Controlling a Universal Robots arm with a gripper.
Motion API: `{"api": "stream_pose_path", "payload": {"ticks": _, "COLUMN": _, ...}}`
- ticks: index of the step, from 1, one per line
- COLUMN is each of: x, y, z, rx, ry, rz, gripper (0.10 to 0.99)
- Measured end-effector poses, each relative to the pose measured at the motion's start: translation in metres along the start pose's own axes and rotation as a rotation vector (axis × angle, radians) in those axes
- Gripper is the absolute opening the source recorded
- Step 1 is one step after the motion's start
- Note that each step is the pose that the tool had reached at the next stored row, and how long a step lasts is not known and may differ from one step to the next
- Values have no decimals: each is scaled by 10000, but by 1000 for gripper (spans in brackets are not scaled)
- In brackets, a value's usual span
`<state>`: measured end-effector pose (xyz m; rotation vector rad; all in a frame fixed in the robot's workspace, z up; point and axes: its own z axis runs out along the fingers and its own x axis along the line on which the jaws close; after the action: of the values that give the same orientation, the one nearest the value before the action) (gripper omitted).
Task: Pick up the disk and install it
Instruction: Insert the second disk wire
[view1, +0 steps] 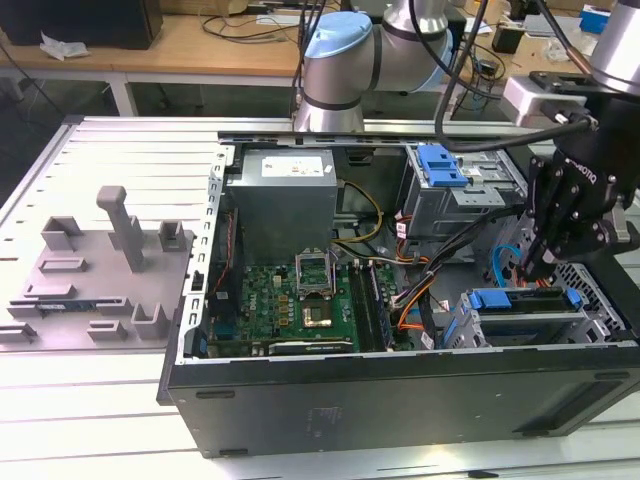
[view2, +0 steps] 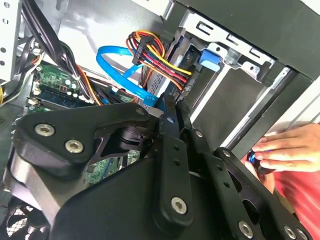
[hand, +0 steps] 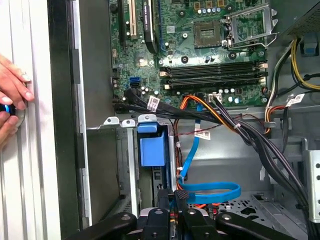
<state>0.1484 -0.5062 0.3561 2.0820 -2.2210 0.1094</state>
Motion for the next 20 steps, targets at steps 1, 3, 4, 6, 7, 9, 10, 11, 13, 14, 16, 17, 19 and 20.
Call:
{"api": "stream_pose_path", "payload": {"ticks": 1, "x": 2, "y": 0, "z": 3, "rx": 0, "ry": -2, "rz": 0, "gripper": 161}}
{"api": "stream_pose_path", "payload": {"ticks": 3, "x": 3, "y": 0, "z": 5, "rx": 1, "ry": 1, "rz": -33, "gripper": 161}}
{"api": "stream_pose_path", "payload": {"ticks": 4, "x": 2, "y": 0, "z": 6, "rx": 1, "ry": 0, "rz": -34, "gripper": 161}}
{"api": "stream_pose_path", "payload": {"ticks": 6, "x": 20, "y": -2, "z": 9, "rx": 1, "ry": -1, "rz": -35, "gripper": 161}}
{"api": "stream_pose_path", "payload": {"ticks": 7, "x": 31, "y": -2, "z": 11, "rx": 2, "ry": -1, "rz": -35, "gripper": 161}}
{"api": "stream_pose_path", "payload": {"ticks": 9, "x": 41, "y": -3, "z": 13, "rx": 1, "ry": -1, "rz": -35, "gripper": 161}}
{"api": "stream_pose_path", "payload": {"ticks": 10, "x": 45, "y": -3, "z": 14, "rx": 1, "ry": -1, "rz": -35, "gripper": 161}}
{"api": "stream_pose_path", "payload": {"ticks": 11, "x": 47, "y": -3, "z": 16, "rx": 1, "ry": -3, "rz": -34, "gripper": 161}}
{"api": "stream_pose_path", "payload": {"ticks": 13, "x": 68, "y": -5, "z": 22, "rx": -1, "ry": 0, "rz": -35, "gripper": 161}}
{"api": "stream_pose_path", "payload": {"ticks": 14, "x": 71, "y": -6, "z": 26, "rx": -2, "ry": -1, "rz": -34, "gripper": 161}}
{"api": "stream_pose_path", "payload": {"ticks": 16, "x": 71, "y": -7, "z": 27, "rx": -1, "ry": 0, "rz": -35, "gripper": 161}}
{"api": "stream_pose_path", "payload": {"ticks": 17, "x": 70, "y": -10, "z": 28, "rx": -1, "ry": -1, "rz": -36, "gripper": 161}}
{"api": "stream_pose_path", "payload": {"ticks": 19, "x": 68, "y": -14, "z": 32, "rx": -2, "ry": 0, "rz": -35, "gripper": 161}}
{"api": "stream_pose_path", "payload": {"ticks": 20, "x": 65, "y": -14, "z": 36, "rx": -2, "ry": 0, "rz": -34, "gripper": 161}}
